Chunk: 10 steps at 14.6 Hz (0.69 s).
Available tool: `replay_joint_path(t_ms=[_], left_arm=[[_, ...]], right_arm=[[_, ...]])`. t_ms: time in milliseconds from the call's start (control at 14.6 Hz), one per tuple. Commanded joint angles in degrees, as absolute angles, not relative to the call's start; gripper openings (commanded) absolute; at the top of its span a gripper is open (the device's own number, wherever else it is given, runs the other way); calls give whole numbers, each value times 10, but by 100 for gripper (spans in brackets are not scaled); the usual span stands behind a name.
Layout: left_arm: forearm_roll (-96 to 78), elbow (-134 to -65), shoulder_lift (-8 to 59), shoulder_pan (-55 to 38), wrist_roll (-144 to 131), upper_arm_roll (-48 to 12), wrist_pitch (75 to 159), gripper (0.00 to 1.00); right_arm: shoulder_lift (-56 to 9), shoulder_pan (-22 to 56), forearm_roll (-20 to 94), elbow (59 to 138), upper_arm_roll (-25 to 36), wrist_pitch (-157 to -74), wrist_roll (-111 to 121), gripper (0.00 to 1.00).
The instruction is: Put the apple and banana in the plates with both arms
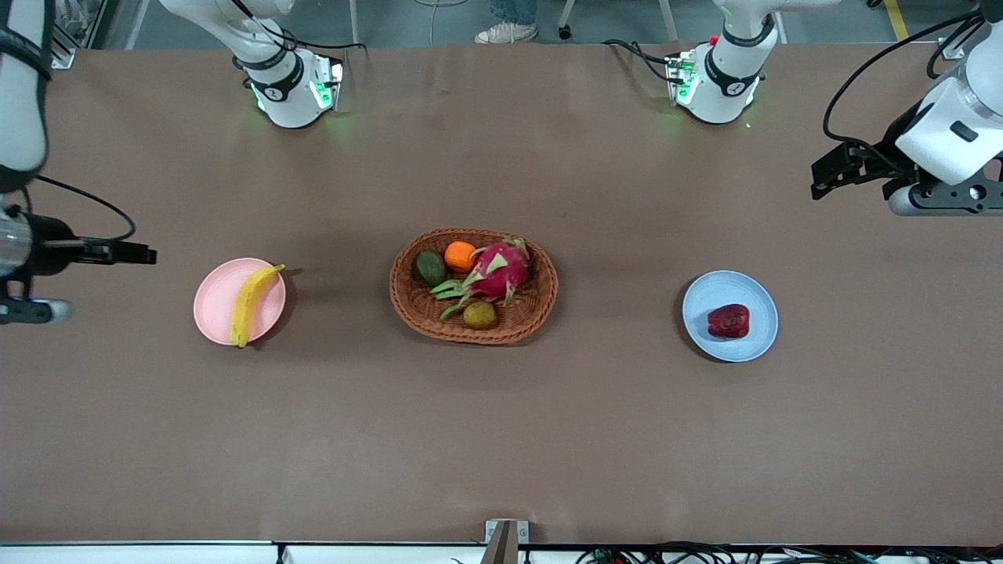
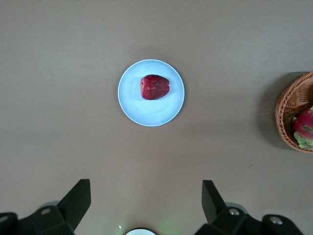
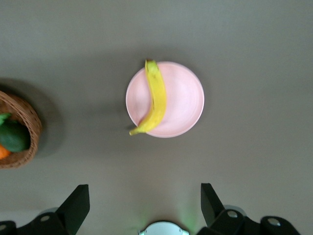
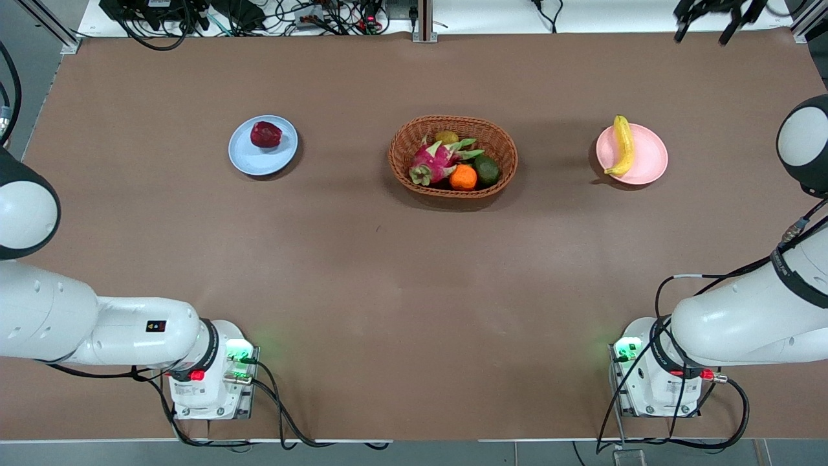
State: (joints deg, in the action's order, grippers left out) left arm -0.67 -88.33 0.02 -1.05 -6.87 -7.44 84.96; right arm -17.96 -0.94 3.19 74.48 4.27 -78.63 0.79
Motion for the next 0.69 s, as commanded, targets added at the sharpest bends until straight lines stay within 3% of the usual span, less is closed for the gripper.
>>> replay_joint_path(t_ms=[0,618], left_arm=[[-15,-889,-11,-11,-61,-72,849,100],[-15,-888,-11,-8,-60,-72,848,100]], right_arm=[[-193,-17,21,685,42,-799,7,100],[-118,-20,23,716,43,-847,1,100]])
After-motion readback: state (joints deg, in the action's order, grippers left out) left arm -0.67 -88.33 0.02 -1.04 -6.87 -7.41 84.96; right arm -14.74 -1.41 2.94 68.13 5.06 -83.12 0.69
